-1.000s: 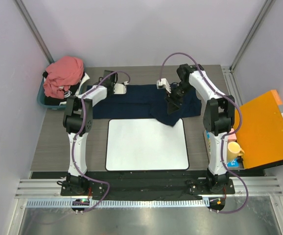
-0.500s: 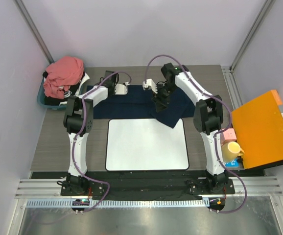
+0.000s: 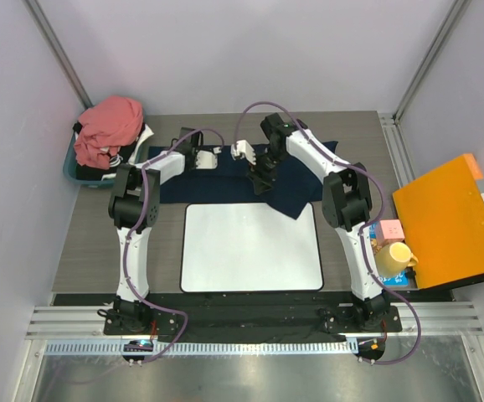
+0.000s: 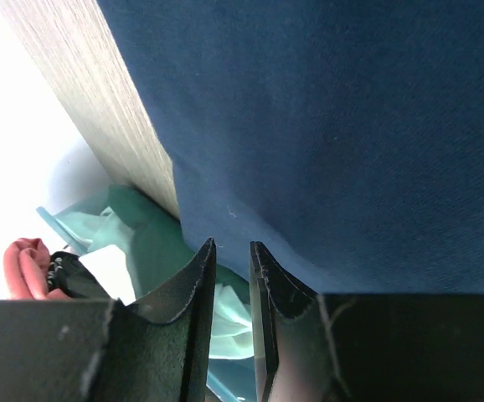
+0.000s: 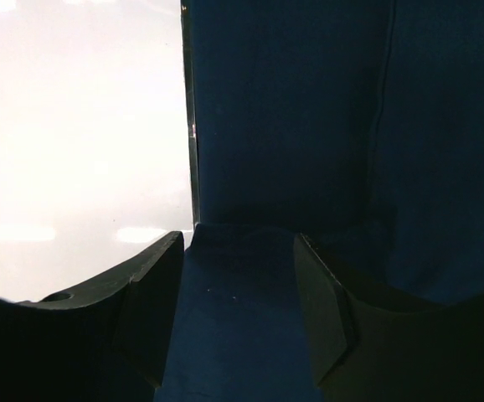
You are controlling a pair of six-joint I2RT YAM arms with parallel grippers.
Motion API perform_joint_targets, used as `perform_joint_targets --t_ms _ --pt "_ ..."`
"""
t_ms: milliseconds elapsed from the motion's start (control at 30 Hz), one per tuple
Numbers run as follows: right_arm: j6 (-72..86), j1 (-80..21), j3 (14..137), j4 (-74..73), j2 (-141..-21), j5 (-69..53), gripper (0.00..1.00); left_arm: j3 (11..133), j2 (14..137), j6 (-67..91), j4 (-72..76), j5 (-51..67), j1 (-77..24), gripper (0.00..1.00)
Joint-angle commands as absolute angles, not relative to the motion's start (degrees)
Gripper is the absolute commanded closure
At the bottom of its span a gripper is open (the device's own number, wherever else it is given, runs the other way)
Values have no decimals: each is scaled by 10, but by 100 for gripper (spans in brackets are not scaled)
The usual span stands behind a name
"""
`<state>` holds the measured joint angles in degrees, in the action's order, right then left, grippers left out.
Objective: Fold and stack the t-shirts
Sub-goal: Fold the tshirt
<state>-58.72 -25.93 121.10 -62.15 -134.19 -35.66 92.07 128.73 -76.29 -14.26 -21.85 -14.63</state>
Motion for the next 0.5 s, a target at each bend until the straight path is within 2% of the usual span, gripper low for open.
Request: perform_joint_targets --t_ms 0,333,467 --pt "-584 -270 1210 -600 -1344 -350 39 917 1252 -747 -124 -220 -148 77" --pt "-599 -276 1208 -606 -1354 -330 37 910 1254 -745 -124 -223 -145 77" --pt "-606 -277 1201 -612 -1354 -308 41 909 1256 -744 -123 -223 -143 77"
